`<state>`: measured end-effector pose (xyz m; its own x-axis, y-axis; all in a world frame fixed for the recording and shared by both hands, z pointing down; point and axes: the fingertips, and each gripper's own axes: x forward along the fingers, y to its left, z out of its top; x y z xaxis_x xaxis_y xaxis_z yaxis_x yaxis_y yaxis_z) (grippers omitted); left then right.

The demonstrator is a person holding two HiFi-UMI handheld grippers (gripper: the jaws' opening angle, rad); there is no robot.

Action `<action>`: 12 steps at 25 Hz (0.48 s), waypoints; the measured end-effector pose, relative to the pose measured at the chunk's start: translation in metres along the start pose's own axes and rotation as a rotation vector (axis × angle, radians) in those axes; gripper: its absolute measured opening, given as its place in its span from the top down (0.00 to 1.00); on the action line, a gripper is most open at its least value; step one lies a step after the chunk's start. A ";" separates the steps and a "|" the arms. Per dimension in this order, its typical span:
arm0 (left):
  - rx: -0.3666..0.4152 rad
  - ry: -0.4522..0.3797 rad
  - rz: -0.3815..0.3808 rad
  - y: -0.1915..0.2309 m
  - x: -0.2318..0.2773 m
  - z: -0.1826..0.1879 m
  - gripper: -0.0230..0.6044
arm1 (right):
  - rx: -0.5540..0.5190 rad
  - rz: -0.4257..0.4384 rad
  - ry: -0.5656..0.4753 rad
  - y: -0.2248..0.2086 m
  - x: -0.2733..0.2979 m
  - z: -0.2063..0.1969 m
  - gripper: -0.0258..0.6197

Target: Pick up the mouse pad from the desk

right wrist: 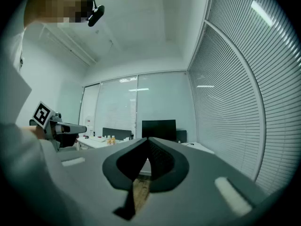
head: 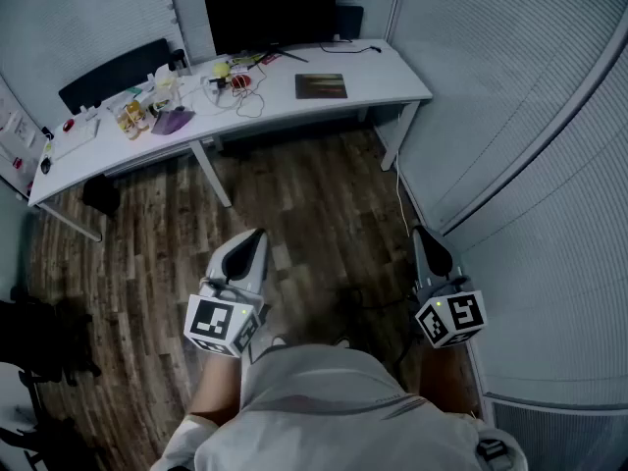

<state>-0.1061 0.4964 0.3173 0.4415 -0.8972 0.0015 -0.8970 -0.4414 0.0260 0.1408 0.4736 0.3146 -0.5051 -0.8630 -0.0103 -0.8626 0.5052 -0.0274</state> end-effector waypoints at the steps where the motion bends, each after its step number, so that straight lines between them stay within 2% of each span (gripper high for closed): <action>1: -0.001 0.001 -0.003 0.000 -0.001 0.000 0.96 | 0.001 0.000 0.004 0.001 0.000 -0.001 0.95; 12: 0.008 0.018 -0.019 0.003 0.005 0.000 0.96 | 0.002 -0.002 0.020 0.003 0.008 -0.002 0.95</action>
<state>-0.1064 0.4906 0.3174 0.4585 -0.8885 0.0186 -0.8887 -0.4582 0.0187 0.1339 0.4685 0.3166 -0.5037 -0.8639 0.0097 -0.8637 0.5032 -0.0294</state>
